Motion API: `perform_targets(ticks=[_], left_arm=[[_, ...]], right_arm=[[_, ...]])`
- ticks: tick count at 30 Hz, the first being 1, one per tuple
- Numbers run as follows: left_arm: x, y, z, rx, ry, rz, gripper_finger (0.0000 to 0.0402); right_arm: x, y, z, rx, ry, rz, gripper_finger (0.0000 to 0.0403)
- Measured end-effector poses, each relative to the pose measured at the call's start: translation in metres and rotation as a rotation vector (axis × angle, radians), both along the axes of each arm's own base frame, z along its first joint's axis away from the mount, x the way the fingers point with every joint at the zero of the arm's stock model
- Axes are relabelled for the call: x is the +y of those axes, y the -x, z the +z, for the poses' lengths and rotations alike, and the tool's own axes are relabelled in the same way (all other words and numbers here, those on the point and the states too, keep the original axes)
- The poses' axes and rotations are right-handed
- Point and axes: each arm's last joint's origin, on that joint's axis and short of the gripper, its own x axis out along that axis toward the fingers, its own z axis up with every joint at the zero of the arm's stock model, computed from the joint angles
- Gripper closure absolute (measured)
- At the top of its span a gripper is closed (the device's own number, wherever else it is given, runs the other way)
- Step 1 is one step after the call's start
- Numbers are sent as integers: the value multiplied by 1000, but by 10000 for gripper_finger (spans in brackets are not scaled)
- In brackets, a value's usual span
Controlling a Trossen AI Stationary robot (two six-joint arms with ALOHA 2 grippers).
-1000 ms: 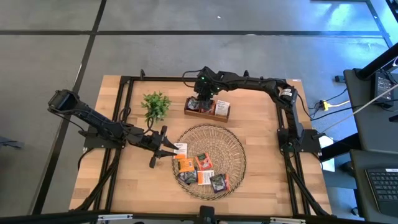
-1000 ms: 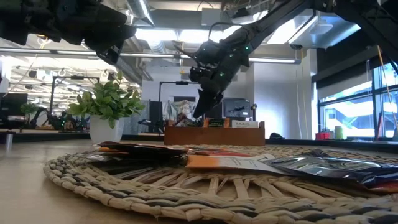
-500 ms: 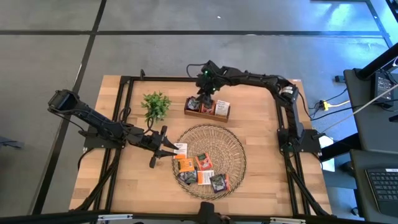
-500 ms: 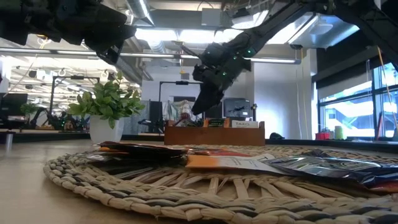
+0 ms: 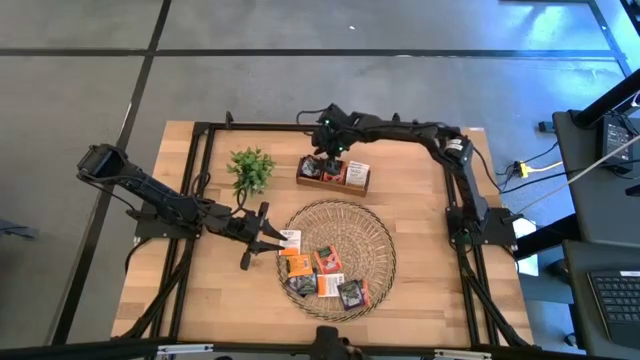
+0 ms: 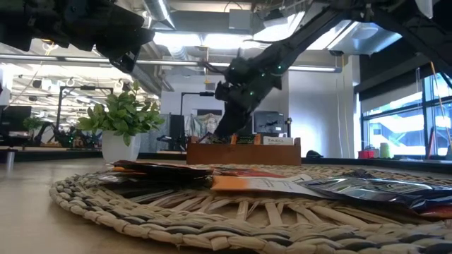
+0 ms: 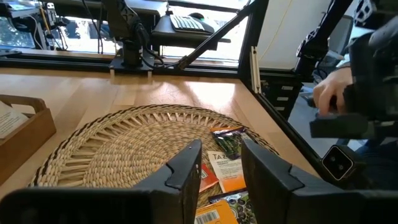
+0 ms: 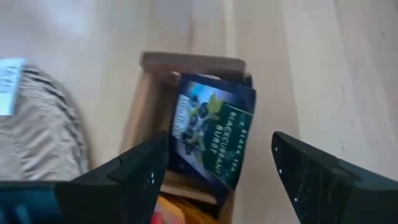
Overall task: Pick & Place Tea
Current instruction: Put the black and white tea bag into the left section of the wooden organizer
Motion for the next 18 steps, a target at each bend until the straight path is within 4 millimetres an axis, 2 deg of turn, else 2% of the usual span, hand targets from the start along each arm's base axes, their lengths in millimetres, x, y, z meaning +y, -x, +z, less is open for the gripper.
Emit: perform_targets(ticks=[8,18], left_arm=[[0,0,0,0,0,0,294],[0,0,0,0,0,0,290]], right_arm=[[-1,-2,-11,2,-47,6,124],[1,-4,-10,-14,-46,20,201]])
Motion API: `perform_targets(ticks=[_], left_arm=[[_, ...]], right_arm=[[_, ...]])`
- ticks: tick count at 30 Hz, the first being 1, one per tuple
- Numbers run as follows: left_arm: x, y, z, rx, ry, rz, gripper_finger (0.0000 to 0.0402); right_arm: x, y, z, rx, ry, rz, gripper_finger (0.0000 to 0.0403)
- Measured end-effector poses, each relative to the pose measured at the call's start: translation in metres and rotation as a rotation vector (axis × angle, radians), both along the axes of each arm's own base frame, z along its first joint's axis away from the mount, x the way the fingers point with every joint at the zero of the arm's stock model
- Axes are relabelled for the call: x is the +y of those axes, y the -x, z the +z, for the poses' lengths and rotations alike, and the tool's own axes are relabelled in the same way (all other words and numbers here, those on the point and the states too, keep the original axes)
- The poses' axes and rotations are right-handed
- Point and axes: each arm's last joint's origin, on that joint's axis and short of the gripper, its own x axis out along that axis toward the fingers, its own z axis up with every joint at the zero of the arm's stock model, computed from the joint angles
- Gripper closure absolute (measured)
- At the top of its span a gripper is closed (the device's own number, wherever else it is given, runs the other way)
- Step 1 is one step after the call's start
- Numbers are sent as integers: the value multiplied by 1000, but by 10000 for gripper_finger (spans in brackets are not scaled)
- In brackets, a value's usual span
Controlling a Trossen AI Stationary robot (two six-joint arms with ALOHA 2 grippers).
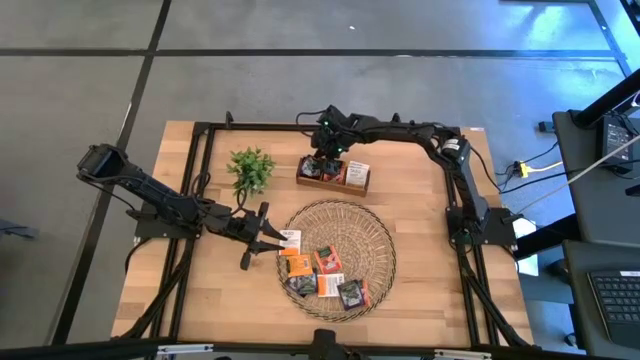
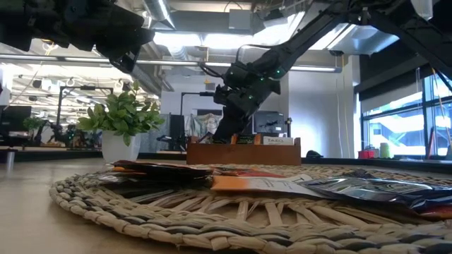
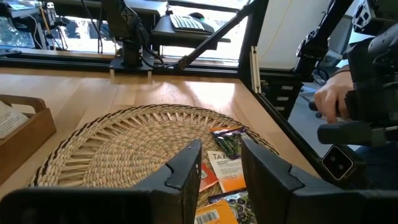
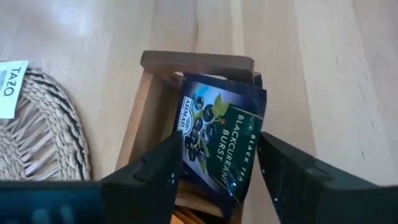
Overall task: Pick & Place Tea
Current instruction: Put the black and white tea bag into the left section of the wooden organizer
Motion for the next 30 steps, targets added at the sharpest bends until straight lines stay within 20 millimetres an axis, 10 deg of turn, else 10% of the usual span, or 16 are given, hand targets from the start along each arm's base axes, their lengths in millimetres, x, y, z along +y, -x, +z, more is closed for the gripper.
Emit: perform_targets(ticks=[30], left_arm=[[0,0,-1,7,-2,0,291]], right_arm=[[4,-3,6,4,-17,22,391]])
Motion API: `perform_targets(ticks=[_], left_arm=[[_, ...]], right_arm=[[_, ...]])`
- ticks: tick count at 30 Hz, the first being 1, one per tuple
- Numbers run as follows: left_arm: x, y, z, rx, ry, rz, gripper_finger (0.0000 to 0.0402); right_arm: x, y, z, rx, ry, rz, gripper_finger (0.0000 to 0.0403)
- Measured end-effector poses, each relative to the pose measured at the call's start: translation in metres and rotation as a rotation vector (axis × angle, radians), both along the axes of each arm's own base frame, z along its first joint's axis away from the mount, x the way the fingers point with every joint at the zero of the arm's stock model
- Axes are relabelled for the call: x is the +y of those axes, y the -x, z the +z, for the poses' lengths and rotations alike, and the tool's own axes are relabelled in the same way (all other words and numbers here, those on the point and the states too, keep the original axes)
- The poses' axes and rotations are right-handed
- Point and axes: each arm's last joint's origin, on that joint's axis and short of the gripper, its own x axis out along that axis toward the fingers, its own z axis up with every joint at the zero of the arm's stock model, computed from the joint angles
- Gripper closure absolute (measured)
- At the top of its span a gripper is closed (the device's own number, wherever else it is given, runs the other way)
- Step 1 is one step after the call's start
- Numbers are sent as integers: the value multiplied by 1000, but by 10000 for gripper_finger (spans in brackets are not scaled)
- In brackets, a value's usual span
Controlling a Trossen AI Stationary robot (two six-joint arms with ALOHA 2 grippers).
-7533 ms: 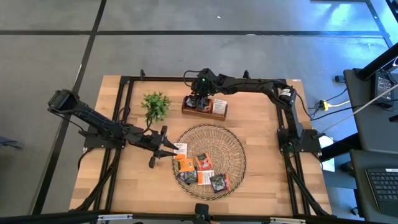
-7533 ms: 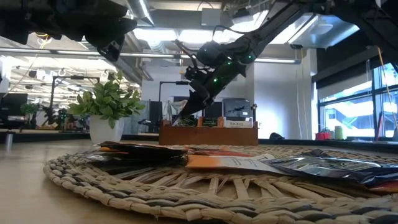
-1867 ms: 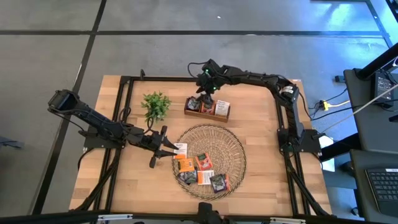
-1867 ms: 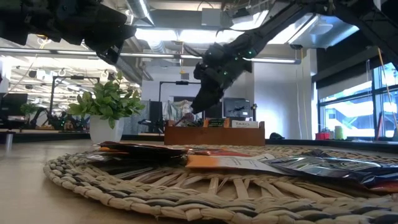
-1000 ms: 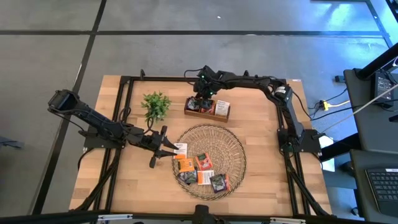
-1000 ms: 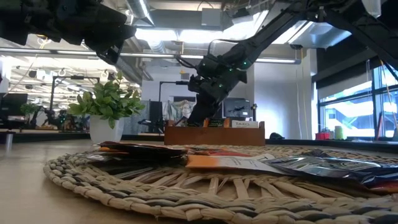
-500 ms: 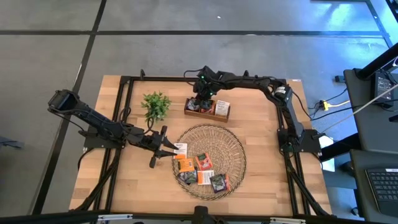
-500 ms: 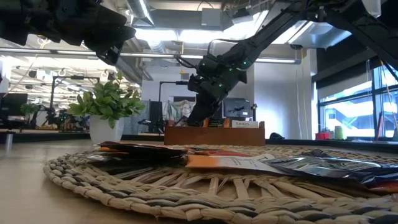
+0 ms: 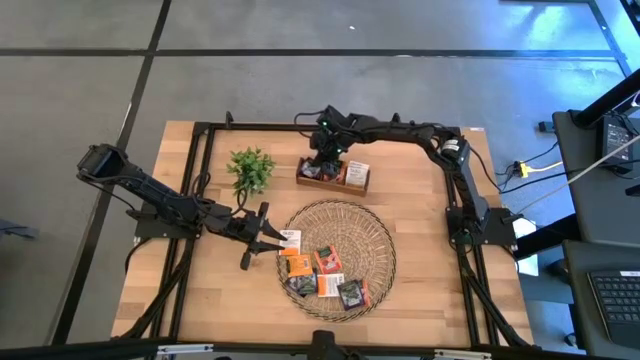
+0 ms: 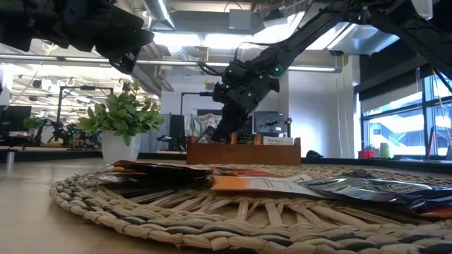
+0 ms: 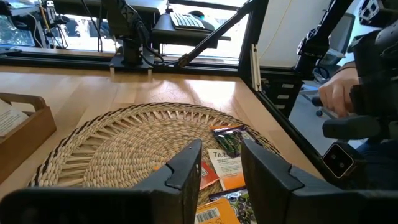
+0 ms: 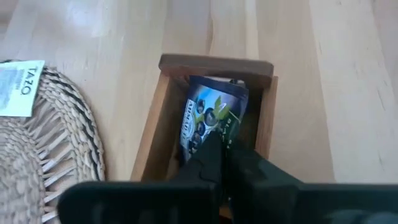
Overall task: Pick & Place Tea
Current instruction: Put the black and white tea bag into the left section of the wooden organizer
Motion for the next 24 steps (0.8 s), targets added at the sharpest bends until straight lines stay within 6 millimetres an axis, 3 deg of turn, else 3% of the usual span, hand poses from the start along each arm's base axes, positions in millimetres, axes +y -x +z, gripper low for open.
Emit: perform_targets(ticks=[5,10,17,24], left_arm=[[0,0,0,0,0,0,291],[0,0,0,0,0,0,294],[0,0,-1,10,-4,0,291],[0,0,-1,15,-5,0,292]], right_arm=[[-2,-4,18,11,19,14,395],[3,-10,38,75,163,15,395],[21,-15,32,119,223,50,394],[21,-15,30,183,321,-13,387]])
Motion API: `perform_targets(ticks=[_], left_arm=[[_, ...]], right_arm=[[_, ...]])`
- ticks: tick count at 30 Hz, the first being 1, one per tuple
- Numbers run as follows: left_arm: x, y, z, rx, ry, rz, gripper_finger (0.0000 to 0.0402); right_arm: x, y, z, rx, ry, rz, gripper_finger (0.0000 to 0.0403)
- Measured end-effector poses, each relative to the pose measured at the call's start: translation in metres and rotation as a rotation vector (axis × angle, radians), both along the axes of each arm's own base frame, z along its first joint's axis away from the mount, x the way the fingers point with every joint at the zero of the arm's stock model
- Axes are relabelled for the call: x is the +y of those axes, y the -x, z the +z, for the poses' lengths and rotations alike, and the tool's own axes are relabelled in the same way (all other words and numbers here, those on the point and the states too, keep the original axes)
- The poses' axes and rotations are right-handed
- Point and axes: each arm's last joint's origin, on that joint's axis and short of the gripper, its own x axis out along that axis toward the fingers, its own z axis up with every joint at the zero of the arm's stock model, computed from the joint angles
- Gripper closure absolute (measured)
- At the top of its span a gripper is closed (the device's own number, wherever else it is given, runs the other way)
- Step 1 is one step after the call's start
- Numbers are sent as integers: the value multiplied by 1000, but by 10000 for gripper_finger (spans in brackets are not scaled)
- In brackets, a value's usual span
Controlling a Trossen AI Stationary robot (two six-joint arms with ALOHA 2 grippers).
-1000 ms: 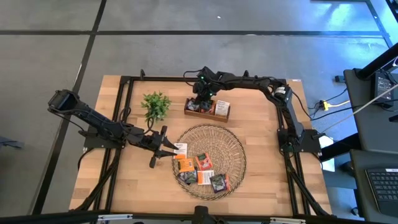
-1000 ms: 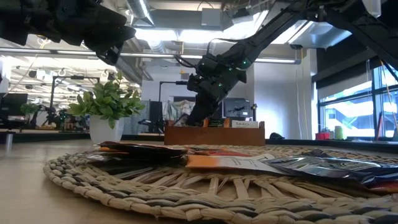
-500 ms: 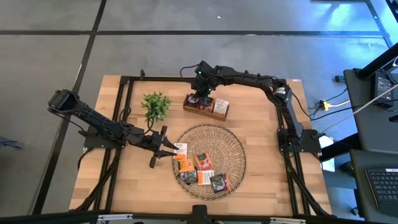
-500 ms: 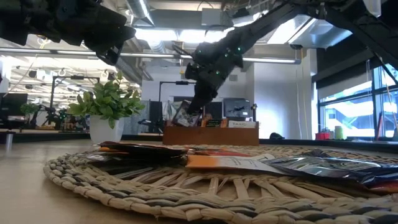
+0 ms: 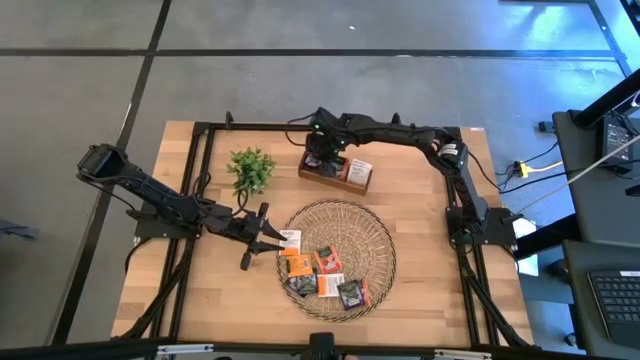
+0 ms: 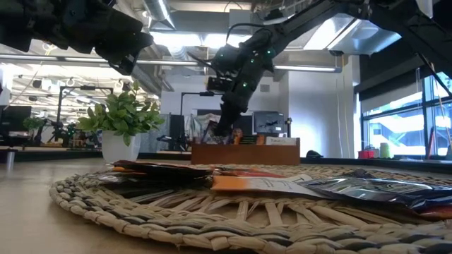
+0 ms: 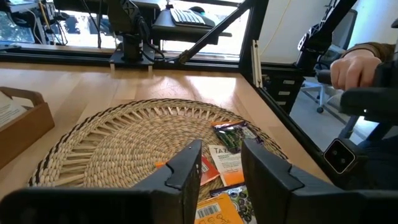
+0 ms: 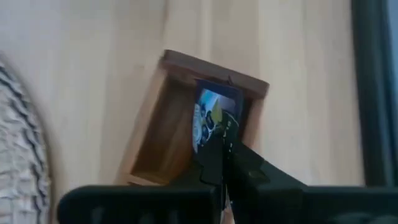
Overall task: Pick & Place Tea
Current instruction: Put the black and white tea bag into the left section of the wooden organizer
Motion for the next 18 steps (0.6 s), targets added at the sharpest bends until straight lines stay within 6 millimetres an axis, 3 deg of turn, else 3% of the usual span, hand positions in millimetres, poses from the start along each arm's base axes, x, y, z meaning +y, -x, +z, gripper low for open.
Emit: perform_targets(ticks=[18], left_arm=[[0,0,0,0,0,0,293]], right_arm=[[2,3,4,57,8,40,355]])
